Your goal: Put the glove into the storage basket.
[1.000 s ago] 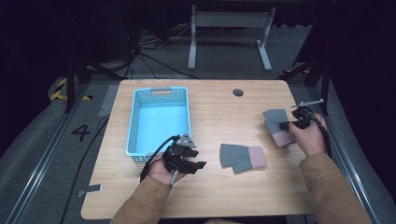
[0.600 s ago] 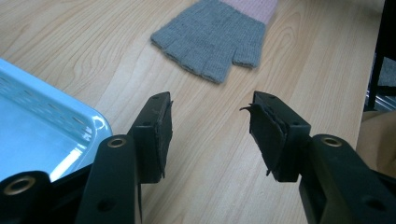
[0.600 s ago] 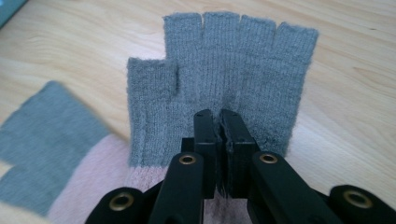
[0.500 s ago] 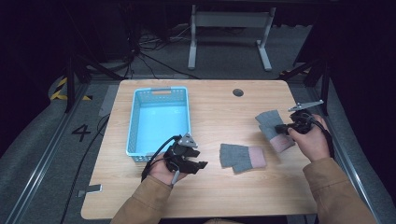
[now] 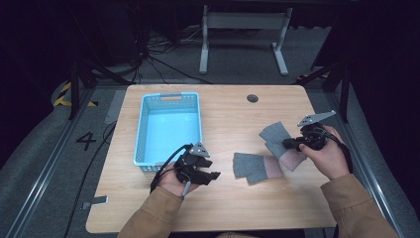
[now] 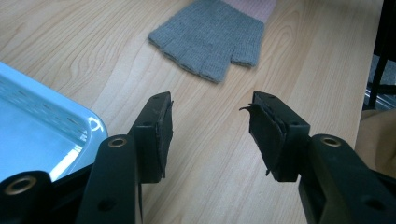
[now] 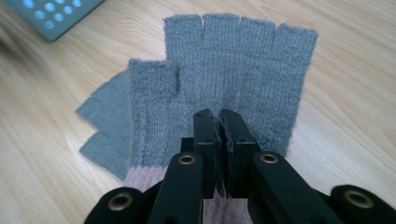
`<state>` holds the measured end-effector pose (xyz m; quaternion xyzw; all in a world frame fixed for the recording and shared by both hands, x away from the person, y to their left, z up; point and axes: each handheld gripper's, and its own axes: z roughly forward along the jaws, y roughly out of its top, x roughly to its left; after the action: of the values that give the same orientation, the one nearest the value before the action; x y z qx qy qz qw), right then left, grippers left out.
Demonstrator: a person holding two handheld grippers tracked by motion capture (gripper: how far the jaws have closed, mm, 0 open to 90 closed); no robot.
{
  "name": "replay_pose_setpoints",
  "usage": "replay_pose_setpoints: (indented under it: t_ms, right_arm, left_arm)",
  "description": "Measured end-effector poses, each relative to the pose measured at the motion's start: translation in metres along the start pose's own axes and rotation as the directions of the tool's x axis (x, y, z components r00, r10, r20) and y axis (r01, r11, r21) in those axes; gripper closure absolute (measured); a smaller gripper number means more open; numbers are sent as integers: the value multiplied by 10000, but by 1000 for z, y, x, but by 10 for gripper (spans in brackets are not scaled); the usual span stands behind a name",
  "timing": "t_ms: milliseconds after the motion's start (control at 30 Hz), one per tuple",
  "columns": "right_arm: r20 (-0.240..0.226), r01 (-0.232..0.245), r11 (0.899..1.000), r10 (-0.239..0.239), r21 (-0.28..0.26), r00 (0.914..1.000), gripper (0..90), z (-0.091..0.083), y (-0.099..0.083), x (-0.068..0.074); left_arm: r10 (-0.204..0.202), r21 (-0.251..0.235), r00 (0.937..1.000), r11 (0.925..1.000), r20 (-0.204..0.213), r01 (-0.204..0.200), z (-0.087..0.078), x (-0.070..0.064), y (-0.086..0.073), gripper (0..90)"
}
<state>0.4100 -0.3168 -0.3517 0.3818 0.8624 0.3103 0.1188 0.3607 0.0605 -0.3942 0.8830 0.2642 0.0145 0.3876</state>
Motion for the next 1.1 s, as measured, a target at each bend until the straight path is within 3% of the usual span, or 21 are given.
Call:
replay_pose_setpoints:
  t_ms: [233, 333, 533, 833, 1100]
  right_arm:
    - [-538, 496, 9988, -496, -9, 9973, 864, 3, -4, 16]
    - [-824, 809, 9967, -804, 25, 9933, 862, 8, -7, 23]
    - [-1347, 885, 9961, -880, -24, 9870, 863, 21, -17, 34]
    - [-1507, 1377, 9897, -1302, 403, 9800, 862, 30, -19, 44]
    - [-1808, 1937, 9782, -1776, 754, 9673, 862, 41, -23, 55]
  left_arm:
    - [24, 40, 10000, 10000, 23, -24, 1, -1, 0, 502]
    - [73, 98, 9998, 9999, 183, -75, 1, -2, 0, 547]
    - [27, 74, 9997, 10000, 247, -29, 3, -4, 1, 557]
    - [-21, -37, 9988, 10000, 482, 22, 7, -6, 2, 530]
    - [112, -329, 9999, 9994, -30, -113, 12, -9, 3, 589]
